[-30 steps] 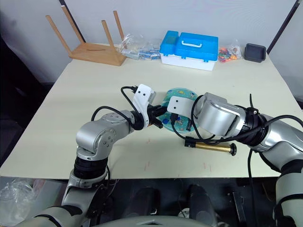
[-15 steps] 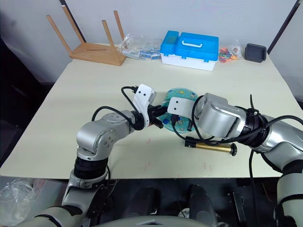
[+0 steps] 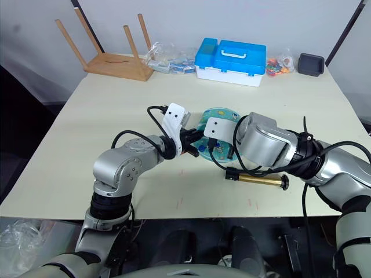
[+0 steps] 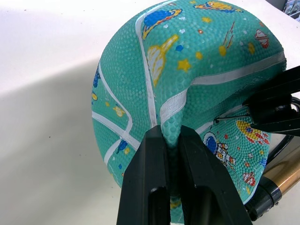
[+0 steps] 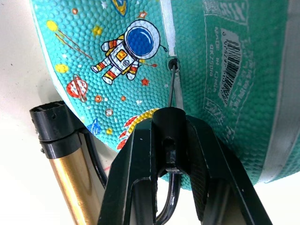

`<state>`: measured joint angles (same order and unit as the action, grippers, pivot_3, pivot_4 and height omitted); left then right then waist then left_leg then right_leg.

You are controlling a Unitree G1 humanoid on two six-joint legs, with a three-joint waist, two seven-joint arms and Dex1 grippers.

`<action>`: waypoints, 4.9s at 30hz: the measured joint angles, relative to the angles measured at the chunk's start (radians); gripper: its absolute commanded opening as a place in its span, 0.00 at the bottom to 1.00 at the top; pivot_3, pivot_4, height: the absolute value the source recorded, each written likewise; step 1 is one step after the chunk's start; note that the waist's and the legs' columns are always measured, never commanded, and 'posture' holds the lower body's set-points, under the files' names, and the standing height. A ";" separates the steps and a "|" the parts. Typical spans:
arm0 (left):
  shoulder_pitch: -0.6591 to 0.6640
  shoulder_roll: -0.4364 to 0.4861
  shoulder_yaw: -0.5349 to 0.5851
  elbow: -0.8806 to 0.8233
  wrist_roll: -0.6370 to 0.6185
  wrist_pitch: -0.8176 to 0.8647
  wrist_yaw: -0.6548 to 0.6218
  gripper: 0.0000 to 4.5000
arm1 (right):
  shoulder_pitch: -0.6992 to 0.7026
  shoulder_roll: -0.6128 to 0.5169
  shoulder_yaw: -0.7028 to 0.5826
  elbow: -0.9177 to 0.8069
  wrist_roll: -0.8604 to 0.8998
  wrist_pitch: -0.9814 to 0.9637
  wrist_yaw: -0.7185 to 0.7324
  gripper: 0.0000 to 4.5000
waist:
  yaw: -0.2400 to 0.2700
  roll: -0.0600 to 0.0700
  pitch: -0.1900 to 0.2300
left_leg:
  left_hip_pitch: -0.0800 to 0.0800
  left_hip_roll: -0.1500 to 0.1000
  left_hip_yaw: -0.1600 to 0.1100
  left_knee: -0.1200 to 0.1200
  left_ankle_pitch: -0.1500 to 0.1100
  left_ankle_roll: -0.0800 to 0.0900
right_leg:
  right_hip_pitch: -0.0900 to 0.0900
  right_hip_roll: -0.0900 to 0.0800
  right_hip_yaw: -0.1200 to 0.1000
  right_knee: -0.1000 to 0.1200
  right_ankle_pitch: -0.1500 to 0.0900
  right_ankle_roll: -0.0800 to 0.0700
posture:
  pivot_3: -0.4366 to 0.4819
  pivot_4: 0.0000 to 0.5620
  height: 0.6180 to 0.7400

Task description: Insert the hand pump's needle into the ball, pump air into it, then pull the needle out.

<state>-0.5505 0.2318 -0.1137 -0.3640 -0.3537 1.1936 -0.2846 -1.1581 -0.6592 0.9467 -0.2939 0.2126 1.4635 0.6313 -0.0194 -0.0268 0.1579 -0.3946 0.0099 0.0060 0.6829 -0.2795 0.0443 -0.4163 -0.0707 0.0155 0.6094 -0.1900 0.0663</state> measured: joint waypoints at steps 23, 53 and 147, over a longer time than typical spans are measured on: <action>0.014 0.038 -0.010 0.026 0.018 -0.070 -0.021 0.00 | -0.048 0.071 -0.004 0.172 -0.052 -0.087 0.150 0.08 | -0.019 0.000 0.000 | 0.005 -0.002 -0.013 0.000 0.003 -0.005 | 0.002 0.004 -0.003 0.001 0.003 -0.004 | 0.48 0.27 1.00; 0.011 0.019 0.004 0.039 0.015 -0.067 -0.038 0.00 | -0.021 0.007 0.048 0.093 -0.170 -0.161 0.232 0.08 | -0.015 0.001 0.000 | 0.004 -0.003 -0.015 0.000 0.003 -0.005 | 0.002 0.002 -0.005 0.000 0.003 -0.003 | 0.48 0.27 1.00; 0.065 0.059 0.086 0.094 0.095 -0.138 -0.057 0.00 | -0.069 0.460 -0.180 0.806 -0.442 -0.464 0.462 0.08 | -0.050 0.000 -0.017 | 0.038 -0.004 -0.032 -0.022 0.000 -0.011 | 0.005 0.001 -0.024 -0.001 0.007 -0.011 | 0.48 0.27 1.00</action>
<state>-0.4850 0.2907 -0.0275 -0.2695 -0.2582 1.0552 -0.3414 -1.2267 -0.1997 0.7664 0.5124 -0.2297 0.9992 1.0931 -0.0689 -0.0269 0.1407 -0.3564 0.0056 -0.0255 0.6607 -0.2795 0.0336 -0.4117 -0.0696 -0.0089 0.6088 -0.1831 0.0556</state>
